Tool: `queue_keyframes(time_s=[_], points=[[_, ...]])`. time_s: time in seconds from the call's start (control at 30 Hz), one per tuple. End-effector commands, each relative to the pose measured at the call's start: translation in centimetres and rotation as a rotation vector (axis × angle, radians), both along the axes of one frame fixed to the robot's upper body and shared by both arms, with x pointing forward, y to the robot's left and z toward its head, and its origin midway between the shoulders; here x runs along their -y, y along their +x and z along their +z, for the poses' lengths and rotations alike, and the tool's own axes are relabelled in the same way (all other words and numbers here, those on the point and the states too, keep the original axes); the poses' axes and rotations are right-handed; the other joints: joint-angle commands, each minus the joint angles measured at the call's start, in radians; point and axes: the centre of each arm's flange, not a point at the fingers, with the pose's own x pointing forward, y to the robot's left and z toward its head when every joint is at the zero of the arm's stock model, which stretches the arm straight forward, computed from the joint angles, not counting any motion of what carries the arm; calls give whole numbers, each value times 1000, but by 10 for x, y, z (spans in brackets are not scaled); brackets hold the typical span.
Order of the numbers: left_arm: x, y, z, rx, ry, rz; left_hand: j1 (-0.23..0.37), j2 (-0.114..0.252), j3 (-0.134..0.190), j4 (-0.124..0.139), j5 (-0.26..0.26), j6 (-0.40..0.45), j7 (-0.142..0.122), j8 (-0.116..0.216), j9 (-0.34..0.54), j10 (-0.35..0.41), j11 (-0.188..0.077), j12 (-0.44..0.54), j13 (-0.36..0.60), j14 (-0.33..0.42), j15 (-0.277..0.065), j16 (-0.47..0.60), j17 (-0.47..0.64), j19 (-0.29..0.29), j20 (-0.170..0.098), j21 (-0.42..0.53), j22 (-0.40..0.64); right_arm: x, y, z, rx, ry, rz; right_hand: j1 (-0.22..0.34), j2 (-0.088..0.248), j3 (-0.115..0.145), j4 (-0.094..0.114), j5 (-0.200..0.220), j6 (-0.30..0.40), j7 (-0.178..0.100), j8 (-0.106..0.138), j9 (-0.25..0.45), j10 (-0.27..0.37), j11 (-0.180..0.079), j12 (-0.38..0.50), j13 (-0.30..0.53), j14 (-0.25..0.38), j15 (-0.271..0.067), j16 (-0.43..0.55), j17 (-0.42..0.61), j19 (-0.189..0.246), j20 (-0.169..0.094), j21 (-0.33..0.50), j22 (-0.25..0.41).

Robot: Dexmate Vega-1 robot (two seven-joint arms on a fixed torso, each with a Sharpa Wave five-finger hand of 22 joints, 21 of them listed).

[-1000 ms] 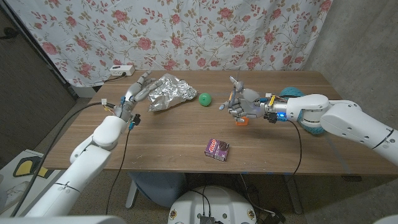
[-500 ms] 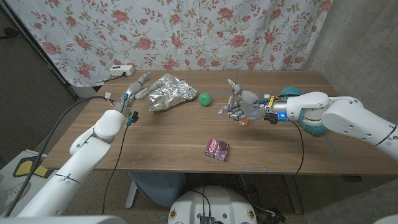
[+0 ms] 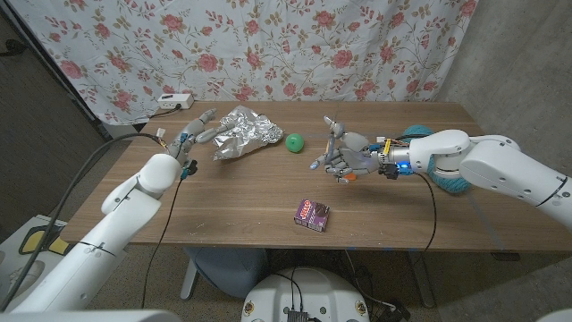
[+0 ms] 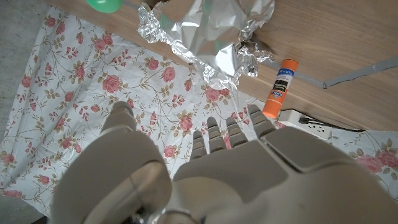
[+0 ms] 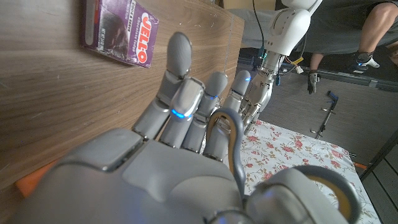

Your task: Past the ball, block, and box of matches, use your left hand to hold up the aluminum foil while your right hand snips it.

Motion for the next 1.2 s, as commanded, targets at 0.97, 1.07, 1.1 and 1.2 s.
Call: queue_keyframes(time_s=[0.97, 1.07, 1.1, 1.2], points=[[11, 22, -5, -136, 135, 112, 0, 7, 4, -12, 0, 53, 113, 13, 0, 20, 1, 21, -23, 12, -7, 19, -2, 10, -4, 10, 3, -11, -7, 5, 20, -51, 59, -16, 9, 4, 14, 20, 18, 170, -23, 0, -5, 16, -17, -38, -24, -20, -2, 2, -12, 9, -3, -17], [12, 24, -5, -145, 142, 125, -1, 8, 5, -12, 0, 68, 121, 16, 1, 31, 5, 26, -26, 26, -9, 24, -2, 17, -4, 12, 3, -11, -6, 4, 14, -48, 56, -16, 8, 3, 13, 20, 18, 170, -23, 1, -5, 17, -18, -40, -25, -20, -2, 2, -11, 9, -3, -19], [13, 25, -5, -148, 144, 135, -2, 8, 5, -12, 0, 78, 124, 19, 1, 37, 1, 29, -27, 31, -10, 25, -2, 19, -5, 13, 3, -10, -5, 4, 9, -43, 59, -16, 8, 3, 13, 20, 18, 169, -23, 2, -5, 17, -18, -40, -25, -20, -2, 2, -12, 9, -2, -16], [13, 27, -5, -161, 144, 143, -4, 9, 6, -13, 0, 97, 122, 22, 2, 61, -4, 39, -31, 57, -16, 34, -1, 30, -5, 16, 3, -9, -5, 3, 11, -37, 58, -15, 9, 3, 12, 21, 19, 170, -25, 2, -1, 21, -23, -53, -27, -20, -3, 2, -13, 9, 0, -16]])
